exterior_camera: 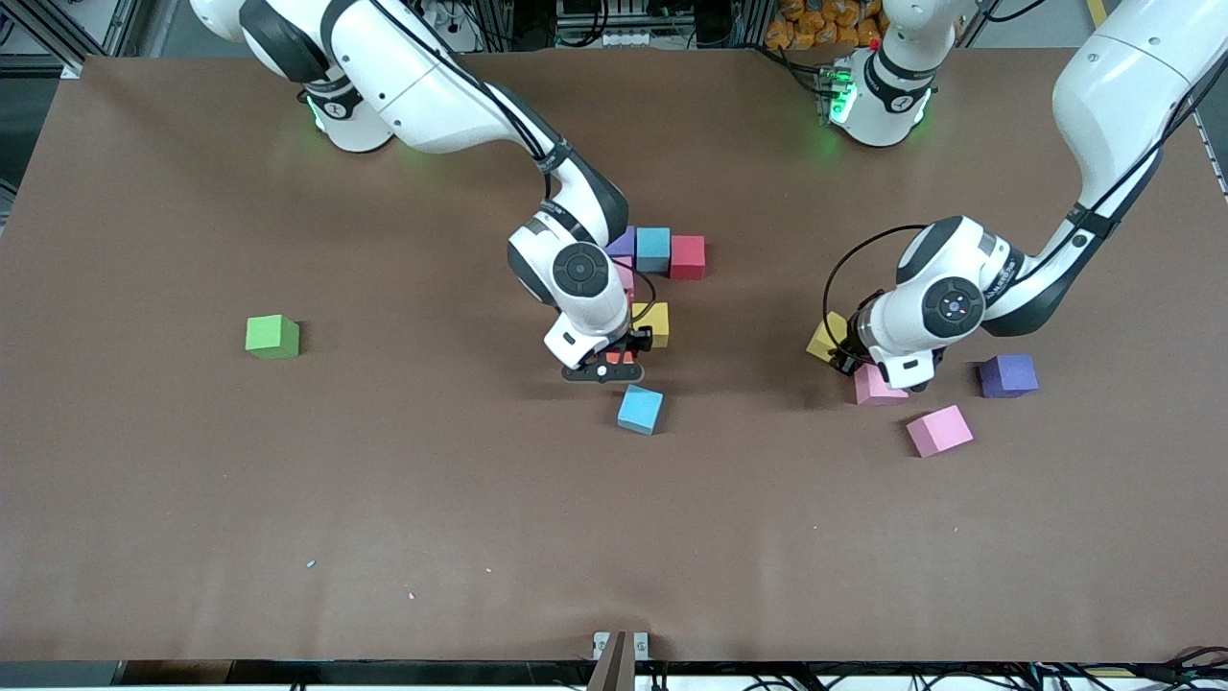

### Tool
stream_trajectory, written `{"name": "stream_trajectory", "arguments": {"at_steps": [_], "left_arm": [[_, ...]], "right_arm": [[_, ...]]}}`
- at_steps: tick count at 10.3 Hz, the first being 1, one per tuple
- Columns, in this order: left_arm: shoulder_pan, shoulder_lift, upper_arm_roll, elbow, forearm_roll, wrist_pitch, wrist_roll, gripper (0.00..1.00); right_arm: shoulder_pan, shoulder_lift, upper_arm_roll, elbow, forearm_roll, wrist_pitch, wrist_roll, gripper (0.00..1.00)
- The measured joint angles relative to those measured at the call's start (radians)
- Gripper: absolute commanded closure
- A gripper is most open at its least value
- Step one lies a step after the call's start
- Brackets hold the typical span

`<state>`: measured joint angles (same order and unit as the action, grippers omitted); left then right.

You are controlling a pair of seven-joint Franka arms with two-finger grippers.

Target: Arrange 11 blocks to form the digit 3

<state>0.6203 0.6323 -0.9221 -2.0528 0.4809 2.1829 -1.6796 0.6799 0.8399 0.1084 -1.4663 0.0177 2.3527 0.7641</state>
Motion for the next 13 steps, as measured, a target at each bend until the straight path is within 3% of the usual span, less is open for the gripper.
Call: {"name": "stream_trajectory", "arguments": {"at_steps": [5, 13], "left_arm": [[-0.082, 0.016, -0.004, 0.050, -0.044, 0.005, -0.142, 0.99], [-0.243, 0.057, 0.004, 0.076, -0.044, 0.093, -0.435, 0.98]], "right_arm": [[-0.010, -0.004, -0.002, 0.007, 0.000, 0.006, 0.009, 0.00], [-0.115, -0.048, 0.026, 0.091, 0.001, -0.068, 0.029, 0.00]]}}
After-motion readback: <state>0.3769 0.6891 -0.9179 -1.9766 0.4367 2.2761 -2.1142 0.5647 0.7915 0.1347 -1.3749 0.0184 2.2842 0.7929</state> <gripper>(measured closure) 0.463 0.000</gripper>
